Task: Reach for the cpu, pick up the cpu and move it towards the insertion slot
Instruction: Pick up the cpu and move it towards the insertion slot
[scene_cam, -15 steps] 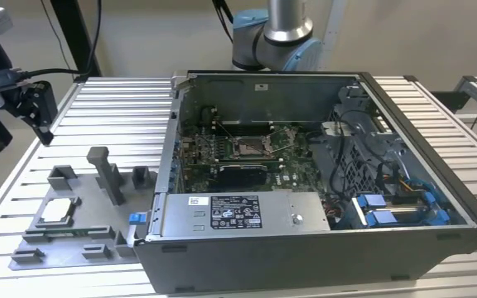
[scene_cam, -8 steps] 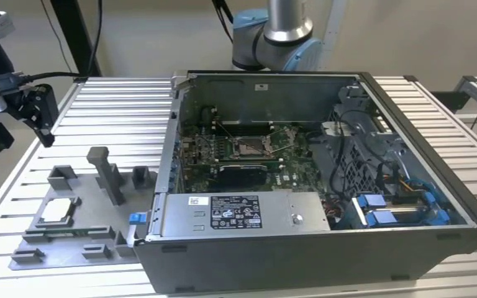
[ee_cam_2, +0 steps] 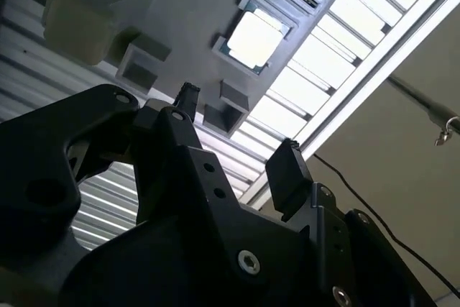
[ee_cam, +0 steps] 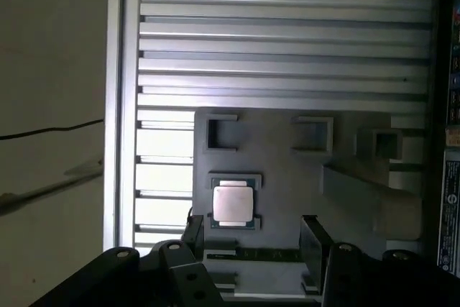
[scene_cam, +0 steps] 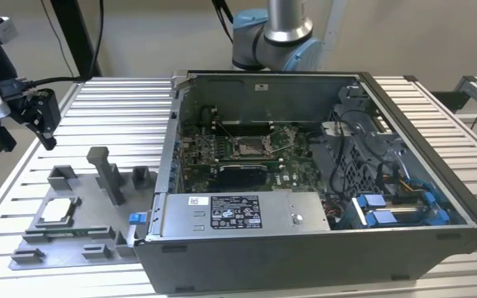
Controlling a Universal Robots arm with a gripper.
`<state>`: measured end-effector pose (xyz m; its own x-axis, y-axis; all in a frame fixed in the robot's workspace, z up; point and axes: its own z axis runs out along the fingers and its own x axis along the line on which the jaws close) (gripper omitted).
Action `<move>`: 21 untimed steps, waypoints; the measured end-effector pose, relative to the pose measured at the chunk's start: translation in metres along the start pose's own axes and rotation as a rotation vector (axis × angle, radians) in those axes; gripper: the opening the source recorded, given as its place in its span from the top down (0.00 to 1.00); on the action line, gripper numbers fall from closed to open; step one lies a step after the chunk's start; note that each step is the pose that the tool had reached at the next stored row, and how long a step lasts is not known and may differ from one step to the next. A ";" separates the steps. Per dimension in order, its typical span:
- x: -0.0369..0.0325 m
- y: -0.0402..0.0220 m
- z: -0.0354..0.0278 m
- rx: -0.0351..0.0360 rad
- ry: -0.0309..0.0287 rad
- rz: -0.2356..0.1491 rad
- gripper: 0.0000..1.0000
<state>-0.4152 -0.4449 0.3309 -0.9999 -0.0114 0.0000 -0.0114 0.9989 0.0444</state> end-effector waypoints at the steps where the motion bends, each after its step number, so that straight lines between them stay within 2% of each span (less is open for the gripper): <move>1: 0.0000 -0.0001 0.0010 0.0000 0.0001 0.000 0.00; 11: 0.0030 -0.0049 0.0117 -0.0002 0.0001 0.006 0.00; 17: 0.0034 -0.0161 0.0174 -0.0001 0.0001 0.011 0.00; 21: 0.0034 -0.0186 0.0236 -0.0002 -0.0002 0.016 0.00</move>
<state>-0.4184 -0.4625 0.3064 -1.0000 0.0044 0.0005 0.0045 0.9990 0.0446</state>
